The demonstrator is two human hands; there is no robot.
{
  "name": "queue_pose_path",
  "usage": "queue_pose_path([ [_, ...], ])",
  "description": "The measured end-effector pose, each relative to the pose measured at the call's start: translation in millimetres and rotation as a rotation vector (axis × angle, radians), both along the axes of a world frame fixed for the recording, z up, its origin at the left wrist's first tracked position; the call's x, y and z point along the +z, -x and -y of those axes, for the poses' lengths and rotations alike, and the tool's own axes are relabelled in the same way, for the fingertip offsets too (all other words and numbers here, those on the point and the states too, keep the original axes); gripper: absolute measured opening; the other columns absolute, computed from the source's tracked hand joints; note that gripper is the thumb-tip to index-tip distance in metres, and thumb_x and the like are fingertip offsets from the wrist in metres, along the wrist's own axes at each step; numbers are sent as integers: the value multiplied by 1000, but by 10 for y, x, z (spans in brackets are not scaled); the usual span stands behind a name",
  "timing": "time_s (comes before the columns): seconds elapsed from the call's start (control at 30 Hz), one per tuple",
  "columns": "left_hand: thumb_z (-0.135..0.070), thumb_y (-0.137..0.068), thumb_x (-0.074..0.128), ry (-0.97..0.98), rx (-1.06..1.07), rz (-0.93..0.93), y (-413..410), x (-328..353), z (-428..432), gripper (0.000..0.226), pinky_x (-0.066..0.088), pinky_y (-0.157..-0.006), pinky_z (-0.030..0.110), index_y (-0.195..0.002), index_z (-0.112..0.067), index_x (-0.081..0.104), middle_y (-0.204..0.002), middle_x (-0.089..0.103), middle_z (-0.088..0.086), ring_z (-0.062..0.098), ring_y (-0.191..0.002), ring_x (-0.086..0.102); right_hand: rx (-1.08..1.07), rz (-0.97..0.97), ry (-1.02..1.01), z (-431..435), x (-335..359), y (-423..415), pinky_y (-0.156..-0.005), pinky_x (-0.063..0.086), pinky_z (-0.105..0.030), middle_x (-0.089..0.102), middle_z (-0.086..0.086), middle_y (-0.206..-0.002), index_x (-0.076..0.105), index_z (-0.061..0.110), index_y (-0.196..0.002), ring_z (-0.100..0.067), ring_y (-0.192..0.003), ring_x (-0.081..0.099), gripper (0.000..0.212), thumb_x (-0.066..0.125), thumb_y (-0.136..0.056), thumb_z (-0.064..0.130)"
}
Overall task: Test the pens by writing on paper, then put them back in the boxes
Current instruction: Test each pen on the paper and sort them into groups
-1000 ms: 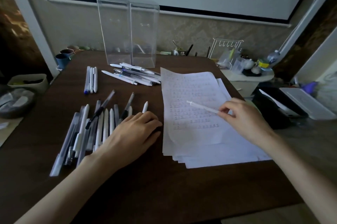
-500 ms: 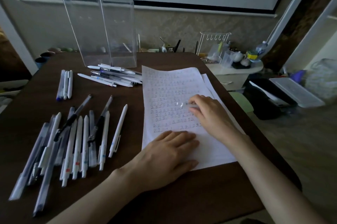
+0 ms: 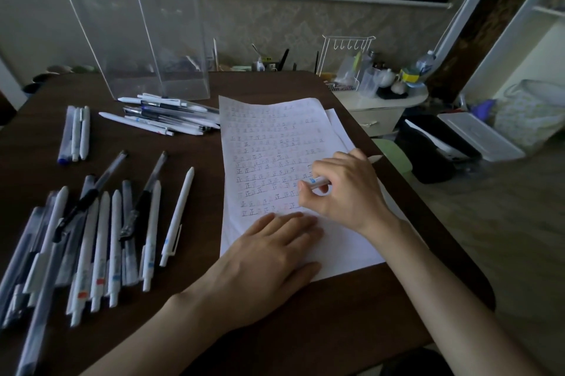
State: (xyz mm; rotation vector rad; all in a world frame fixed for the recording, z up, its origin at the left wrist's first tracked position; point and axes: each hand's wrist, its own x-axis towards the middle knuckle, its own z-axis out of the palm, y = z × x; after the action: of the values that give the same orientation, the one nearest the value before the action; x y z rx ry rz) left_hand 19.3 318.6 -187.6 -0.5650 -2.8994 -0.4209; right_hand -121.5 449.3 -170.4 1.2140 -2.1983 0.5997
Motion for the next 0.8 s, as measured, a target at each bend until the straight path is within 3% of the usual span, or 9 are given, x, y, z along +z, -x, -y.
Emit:
queue_pose_path([
  [0.17,-48,-96,27,12,10,7,-4,12,-8,53,30,-109,32,-137,-19,46,-139,46,-2,12,-131,38,69,49,110,-45,45,42,-65,33,-24,51,5,-65,55,9,-72,-11,-61,46,46,60,-79,55],
  [0.27,-49,-96,24,0,6,19,-9,15,2,55,28,-110,32,-138,-20,44,-142,43,-3,11,-133,36,72,49,317,-113,109,59,-63,43,-25,60,-12,-81,63,-3,-94,-14,-71,51,24,61,-87,20],
  [0.33,-51,-96,24,8,13,18,-13,36,-4,56,29,-109,30,-137,-20,46,-141,45,-3,12,-131,38,18,204,541,-167,156,28,-63,46,-30,62,-11,-79,63,3,-96,-15,-65,54,19,49,-93,17],
  [0.4,-56,-95,24,27,28,15,-18,65,-29,59,32,-108,30,-136,-20,48,-138,48,-2,13,-128,42,-39,446,688,-190,199,-2,-66,48,-37,62,-3,-75,61,13,-92,-15,-66,58,27,42,-93,33],
  [0.5,-67,-92,20,72,62,34,-33,109,-124,66,34,-105,35,-138,-27,44,-134,49,0,17,-125,44,-158,617,587,-243,184,-20,-62,48,-30,63,0,-66,66,11,-78,-8,-62,57,55,31,-86,53],
  [0.57,-69,-90,17,119,89,31,-10,125,-201,67,38,-100,37,-137,-31,44,-126,51,2,19,-117,48,-138,749,572,-273,171,-60,-55,45,-23,64,-6,-56,69,10,-74,-8,-51,57,60,36,-89,58],
  [0.7,-65,-91,24,78,116,-9,122,145,-298,61,44,-89,37,-129,-26,53,-112,51,3,20,-103,50,-7,882,448,-267,86,-34,-53,42,-24,65,-4,-62,63,11,-78,-12,-56,57,19,66,-87,28],
  [0.8,-63,-91,22,51,60,60,155,143,-305,64,27,-110,38,-141,-25,39,-144,35,3,20,-132,31,44,994,427,-256,36,22,-57,44,-18,63,-5,-64,54,7,-82,-8,-61,59,15,67,-86,13],
])
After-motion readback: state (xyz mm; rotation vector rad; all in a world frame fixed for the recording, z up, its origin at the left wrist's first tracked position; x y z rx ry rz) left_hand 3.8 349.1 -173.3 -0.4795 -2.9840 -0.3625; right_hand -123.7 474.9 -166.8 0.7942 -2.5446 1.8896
